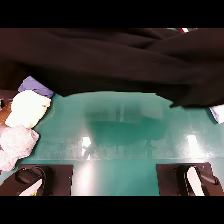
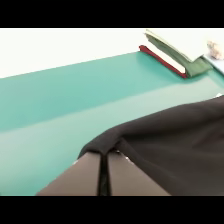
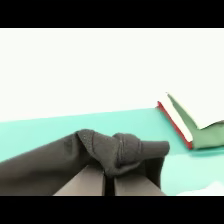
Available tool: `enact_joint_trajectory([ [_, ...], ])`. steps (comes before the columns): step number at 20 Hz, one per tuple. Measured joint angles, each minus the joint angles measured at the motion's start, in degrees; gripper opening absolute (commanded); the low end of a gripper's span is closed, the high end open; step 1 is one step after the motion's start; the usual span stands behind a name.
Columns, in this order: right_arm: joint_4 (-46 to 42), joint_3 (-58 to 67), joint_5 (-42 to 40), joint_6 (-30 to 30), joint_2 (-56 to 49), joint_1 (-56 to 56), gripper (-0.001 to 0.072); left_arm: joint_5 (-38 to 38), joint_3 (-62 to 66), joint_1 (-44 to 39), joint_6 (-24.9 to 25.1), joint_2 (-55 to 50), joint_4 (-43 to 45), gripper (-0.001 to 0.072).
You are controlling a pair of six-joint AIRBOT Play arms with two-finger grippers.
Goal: Fold the shirts.
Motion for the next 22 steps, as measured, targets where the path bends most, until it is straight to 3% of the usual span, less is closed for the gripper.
enact_joint_trajectory([
  [6, 0.15, 13.11, 17.46, 6.21, -13.35, -2.67, 0.0020, -8.00, -7.96, 0.00, 0.02, 0.09, 2.95, 0.0032],
  [11, -1.31, 16.81, 28.76, 8.61, -29.03, 6.16, 0.0020, -0.04, -28.39, 0.11, -0.07, -0.20, 8.02, 0.0031],
  [16, -10.38, 17.49, 27.10, 7.65, -44.04, 20.50, 0.0020, 13.68, -41.62, 4.20, -3.10, -6.86, 9.29, 0.0032],
  [21, -16.17, 17.66, 17.38, 7.15, -55.08, 28.26, 0.0023, 25.57, -44.57, 9.51, -4.17, -17.00, 6.84, 0.0033],
  [22, -16.61, 17.66, 15.28, 7.10, -56.52, 28.92, 0.0031, 26.99, -44.74, 10.01, -4.26, -18.53, 6.60, 0.0096],
])
